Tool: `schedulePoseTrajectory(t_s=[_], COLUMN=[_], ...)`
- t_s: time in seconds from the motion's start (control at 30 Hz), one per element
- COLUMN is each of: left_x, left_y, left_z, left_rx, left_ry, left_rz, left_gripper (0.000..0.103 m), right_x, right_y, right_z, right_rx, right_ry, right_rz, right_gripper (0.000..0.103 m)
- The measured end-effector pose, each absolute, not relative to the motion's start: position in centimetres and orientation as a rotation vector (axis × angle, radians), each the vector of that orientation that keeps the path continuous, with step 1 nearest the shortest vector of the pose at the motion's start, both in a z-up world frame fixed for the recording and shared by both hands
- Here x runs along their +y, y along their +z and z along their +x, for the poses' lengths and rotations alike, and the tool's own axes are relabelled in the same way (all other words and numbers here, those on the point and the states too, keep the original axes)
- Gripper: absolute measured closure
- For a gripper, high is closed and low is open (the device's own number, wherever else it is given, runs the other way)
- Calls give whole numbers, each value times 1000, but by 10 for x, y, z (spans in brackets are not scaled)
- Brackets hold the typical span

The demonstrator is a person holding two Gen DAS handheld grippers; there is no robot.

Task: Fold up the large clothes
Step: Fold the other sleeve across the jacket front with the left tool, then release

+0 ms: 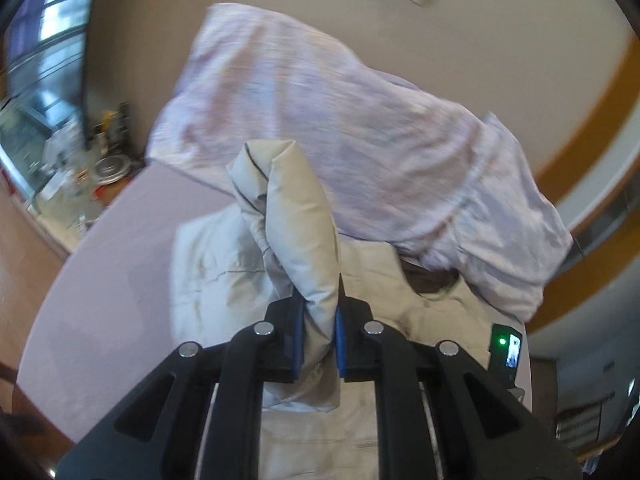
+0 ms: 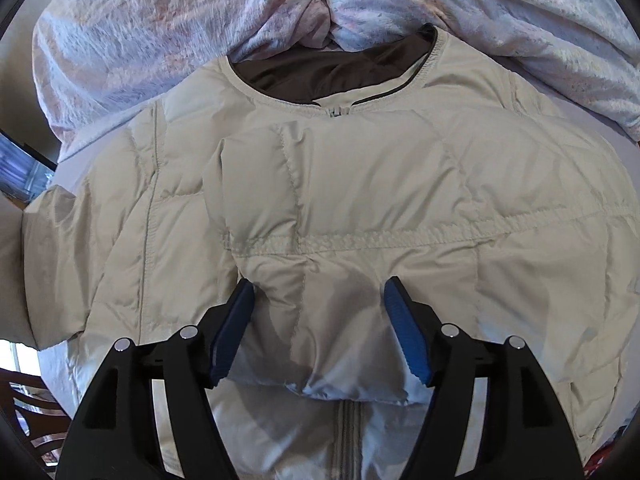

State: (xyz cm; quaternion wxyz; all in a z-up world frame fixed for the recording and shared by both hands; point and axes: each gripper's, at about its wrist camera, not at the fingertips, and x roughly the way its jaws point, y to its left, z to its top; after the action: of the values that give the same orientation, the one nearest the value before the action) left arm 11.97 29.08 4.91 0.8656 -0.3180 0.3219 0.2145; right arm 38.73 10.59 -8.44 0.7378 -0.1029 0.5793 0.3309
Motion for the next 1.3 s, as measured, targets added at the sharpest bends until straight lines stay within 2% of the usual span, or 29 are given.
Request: schedulePoseTrajectory(t_s=[0.3, 0.77, 1.1, 1.23, 1.3], left_x=[219, 158, 116, 106, 106], left_y=[43, 13, -34, -56, -61], left_z=[191, 255, 300, 307, 307], left_rx=[742, 823, 944, 1001, 1011], left_ry=[305, 219, 193, 192, 197], left_rz=[-580, -570, -579, -589, -600], left_gripper=[91, 91, 90, 87, 81], right_x=[64, 12, -16, -25, -29], right_y=[-67, -66, -66, -69, -68], right_z=[388, 410, 418, 420, 421], right_rx=[1226, 1208, 1192, 1201, 1201], right_ry=[745, 716, 718, 713, 715], right_rz=[-223, -176, -162, -154, -149], right_gripper=[29, 29, 29, 29, 29])
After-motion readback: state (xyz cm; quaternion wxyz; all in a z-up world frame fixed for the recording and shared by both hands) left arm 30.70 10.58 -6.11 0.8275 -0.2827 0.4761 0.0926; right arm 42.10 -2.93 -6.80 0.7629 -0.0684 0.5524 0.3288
